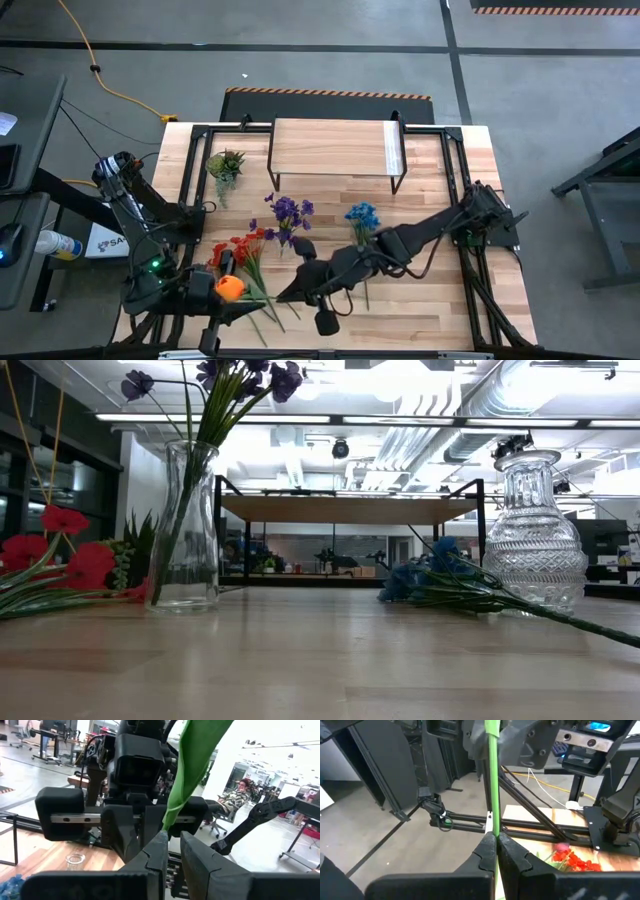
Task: Pick and place flowers into a vace then onto a shelf
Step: Put the orange flower into the left transparent flower vase
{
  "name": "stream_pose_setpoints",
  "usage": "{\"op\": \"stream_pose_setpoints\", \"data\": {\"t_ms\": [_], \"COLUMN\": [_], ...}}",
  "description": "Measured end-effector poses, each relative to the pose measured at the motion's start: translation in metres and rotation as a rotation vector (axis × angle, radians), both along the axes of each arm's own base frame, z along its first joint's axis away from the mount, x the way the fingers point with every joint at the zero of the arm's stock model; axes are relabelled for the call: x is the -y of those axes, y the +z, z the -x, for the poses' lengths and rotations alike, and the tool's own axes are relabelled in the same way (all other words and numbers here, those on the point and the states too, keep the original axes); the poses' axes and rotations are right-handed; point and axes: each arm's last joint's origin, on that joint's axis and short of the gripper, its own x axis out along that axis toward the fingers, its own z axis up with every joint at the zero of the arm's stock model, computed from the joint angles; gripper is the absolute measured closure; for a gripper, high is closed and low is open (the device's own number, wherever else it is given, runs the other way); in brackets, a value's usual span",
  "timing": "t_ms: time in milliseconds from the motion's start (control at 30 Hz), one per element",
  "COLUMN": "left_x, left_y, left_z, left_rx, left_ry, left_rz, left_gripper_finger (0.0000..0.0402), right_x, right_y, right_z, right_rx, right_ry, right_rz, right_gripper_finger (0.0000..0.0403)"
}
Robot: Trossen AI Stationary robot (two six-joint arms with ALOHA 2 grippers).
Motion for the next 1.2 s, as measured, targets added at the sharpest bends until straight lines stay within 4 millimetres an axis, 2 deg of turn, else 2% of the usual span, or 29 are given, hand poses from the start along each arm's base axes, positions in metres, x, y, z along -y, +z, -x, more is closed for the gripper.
{"op": "stream_pose_setpoints", "data": {"t_ms": [267,1200], "left_x": [0.0,-0.0009], "left_y": [-0.0001,-0.0054], "left_z": [0.0,-0.0003], "left_rx": [0.0,-0.038], "left_ry": [-0.001,0.045], "left_rz": [-0.001,-0.042], "left_gripper_finger": [0.0314,0.0314], "right_x": [0.0063,0.0048], "right_y": [0.0,0.0011], "right_z": [-0.0029,-0.0021], "right_rx": [-0.001,0.005], "right_ry": [0.002,0.012], "right_rz": [-0.003,-0.006], "right_gripper_finger": [0.0403,0.0403]}}
